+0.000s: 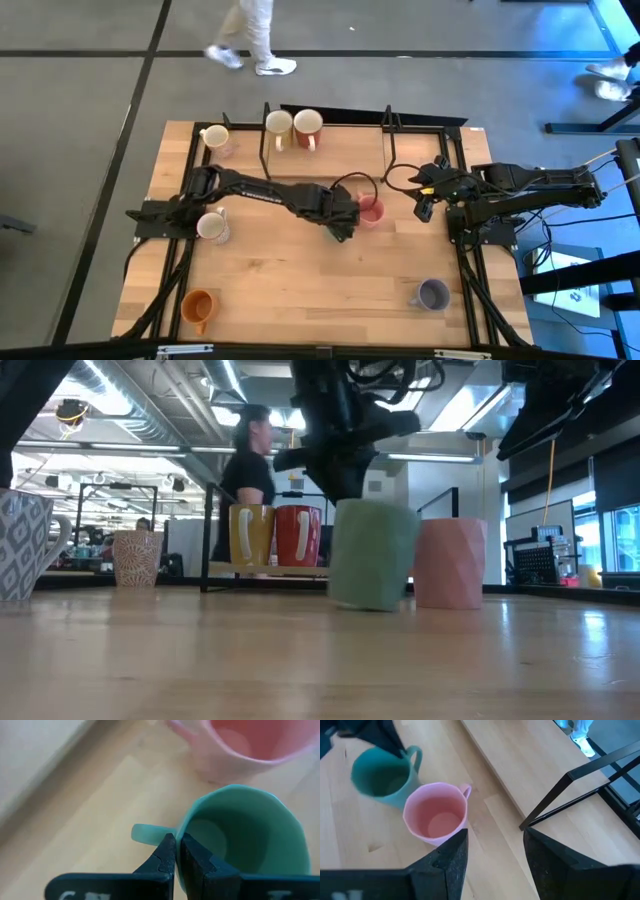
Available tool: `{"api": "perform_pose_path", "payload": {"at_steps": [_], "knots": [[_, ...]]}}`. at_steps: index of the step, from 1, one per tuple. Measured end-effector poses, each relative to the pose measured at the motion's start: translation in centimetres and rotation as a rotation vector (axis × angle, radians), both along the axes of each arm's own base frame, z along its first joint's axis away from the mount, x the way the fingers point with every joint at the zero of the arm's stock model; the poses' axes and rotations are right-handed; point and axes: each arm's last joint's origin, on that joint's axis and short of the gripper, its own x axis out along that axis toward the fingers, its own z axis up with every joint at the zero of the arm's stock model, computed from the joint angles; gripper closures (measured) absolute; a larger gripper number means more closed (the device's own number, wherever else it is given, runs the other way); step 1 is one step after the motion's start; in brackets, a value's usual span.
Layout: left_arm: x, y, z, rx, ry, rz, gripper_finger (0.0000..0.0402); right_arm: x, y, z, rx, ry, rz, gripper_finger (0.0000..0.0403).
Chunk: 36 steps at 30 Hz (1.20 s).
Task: Place coffee mugs
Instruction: Adjust the green mug
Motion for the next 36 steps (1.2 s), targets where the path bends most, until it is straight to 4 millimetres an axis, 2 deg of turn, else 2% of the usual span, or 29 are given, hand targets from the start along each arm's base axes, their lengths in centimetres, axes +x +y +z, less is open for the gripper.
{"api": "perform_pose_path", "payload": {"at_steps": [8,19,24,31,36], "knots": [[-0.1,-1.2,-1.0,-0.017,-0.024,-0.005,0.0387,0.0,0.0,0.0,-0.02,0.007,0.01,0.0226],[-0.2,-1.4,-1.2,-0.083,0.006,-0.079,0.0294,0.0,0.0,0.0,-0.013,0.006,0.014,0.0226],[-1.0,-1.2,0.7,-0.101,0.015,-0.192,0.0262,0.0,0.0,0.0,-0.012,0.006,0.015,0.0226],[-2.7,0.1,4.7,-0.053,-0.019,-0.401,0.0255,0.0,0.0,0.0,-0.014,0.004,0.016,0.0226],[-3.0,1.4,5.2,0.045,0.05,-0.691,0.0255,0.0,0.1,0.0,-0.013,0.012,0.051,0.0226]]}}
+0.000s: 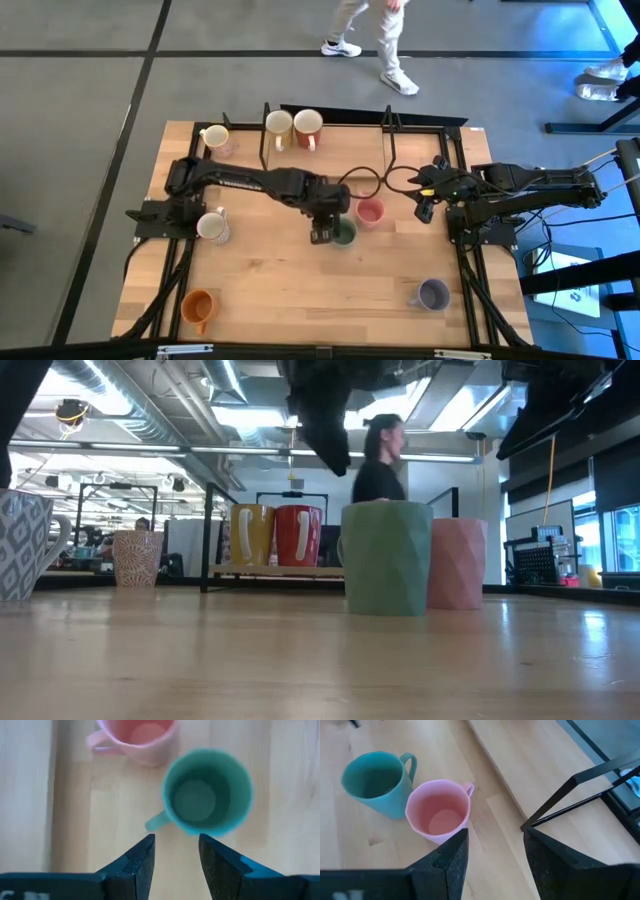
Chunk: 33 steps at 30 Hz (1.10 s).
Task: Place coffee mugs
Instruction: Adjust the green mug
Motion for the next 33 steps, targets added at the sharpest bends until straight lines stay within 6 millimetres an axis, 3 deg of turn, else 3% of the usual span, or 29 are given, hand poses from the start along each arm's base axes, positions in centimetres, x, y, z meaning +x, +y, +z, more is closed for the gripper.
{"api": "perform_pose_path", "payload": {"at_steps": [6,15,27,33], "knots": [[0.9,2.4,-2.3,0.084,0.08,-0.278,0.0255,0.0,0.0,0.0,0.011,0.0,0.008,0.0226],[2.4,4.8,-6.1,0.092,0.145,-0.463,0.0255,0.0,0.1,0.0,0.024,0.002,0.017,0.0226],[3.3,4.0,-7.8,0.015,0.112,-0.561,0.026,0.0,0.0,0.0,0.005,-0.001,0.0,0.0226],[3.6,3.0,-7.8,0.011,0.093,-0.539,0.0322,0.0,0.0,0.0,0.003,-0.001,-0.003,0.0226]]}}
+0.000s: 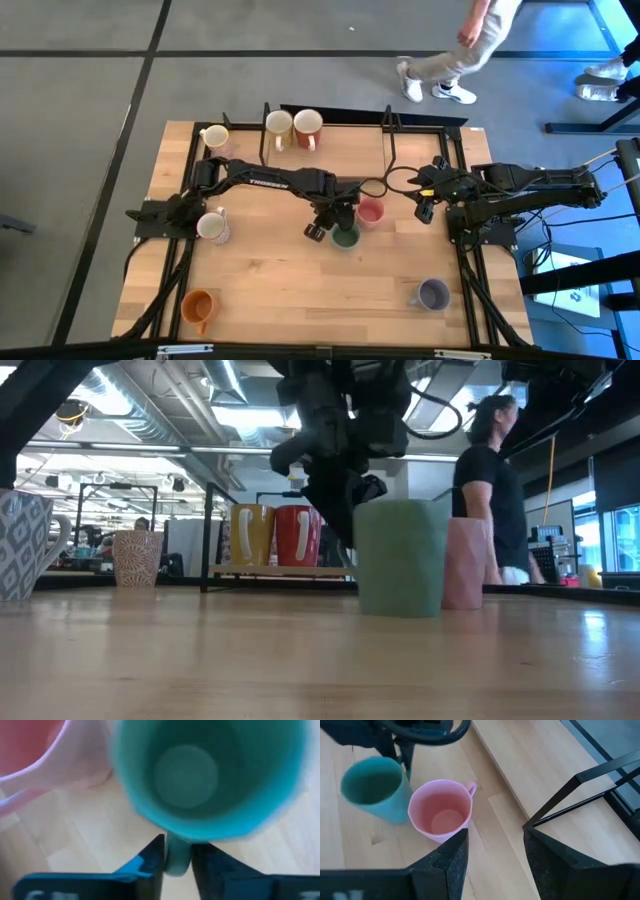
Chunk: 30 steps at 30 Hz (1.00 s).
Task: Place coffee mugs
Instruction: Adjust the green mug
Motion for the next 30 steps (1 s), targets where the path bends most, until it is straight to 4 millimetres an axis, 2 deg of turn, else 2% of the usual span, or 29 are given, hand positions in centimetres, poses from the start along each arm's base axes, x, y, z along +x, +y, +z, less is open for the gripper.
{"api": "perform_pose_path", "payload": {"at_steps": [3,11,15,19,24,30], "knots": [[0.0,-0.3,0.0,-0.012,0.005,0.038,0.0355,0.0,0.0,0.0,0.0,0.0,0.0,0.0226],[-0.4,-2.2,0.4,-0.039,0.046,0.152,0.0355,0.0,0.0,0.0,-0.001,0.0,0.0,0.0226],[-1.7,-3.6,1.8,-0.057,0.104,0.225,0.0355,0.0,0.0,0.0,-0.002,0.002,0.002,0.0226],[-2.7,-4.3,4.2,-0.078,0.072,0.347,0.0355,0.0,0.0,0.0,-0.003,0.001,0.002,0.0226],[-3.5,-2.9,6.8,-0.059,-0.021,0.623,0.0355,0.0,0.0,0.0,-0.01,0.001,-0.004,0.0226],[-3.9,0.1,8.2,-0.065,-0.124,0.96,0.0355,0.0,-0.1,0.0,-0.023,0.002,-0.016,0.0226]]}}
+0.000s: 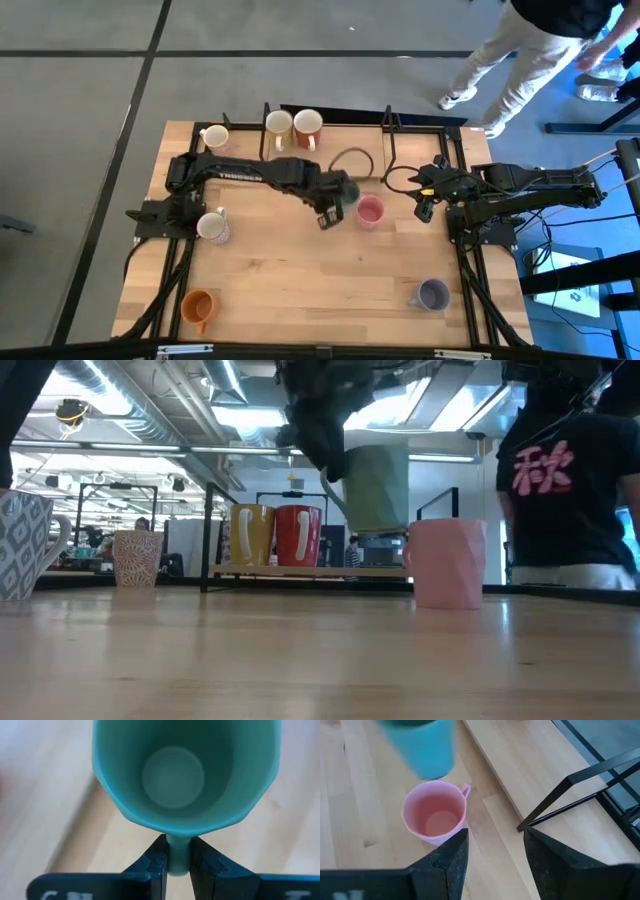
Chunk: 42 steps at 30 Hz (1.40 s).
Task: Place coffee mugs
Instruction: Adjust the green mug
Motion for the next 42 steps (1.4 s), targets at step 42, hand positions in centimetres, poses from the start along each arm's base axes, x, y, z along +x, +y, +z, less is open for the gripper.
{"api": "perform_pose_path", "payload": {"at_steps": [42], "knots": [[1.1,11.5,-2.2,0.003,-0.157,0.69,0.0355,-0.2,-0.1,-0.1,-0.019,0.025,-0.019,0.0226]]}}
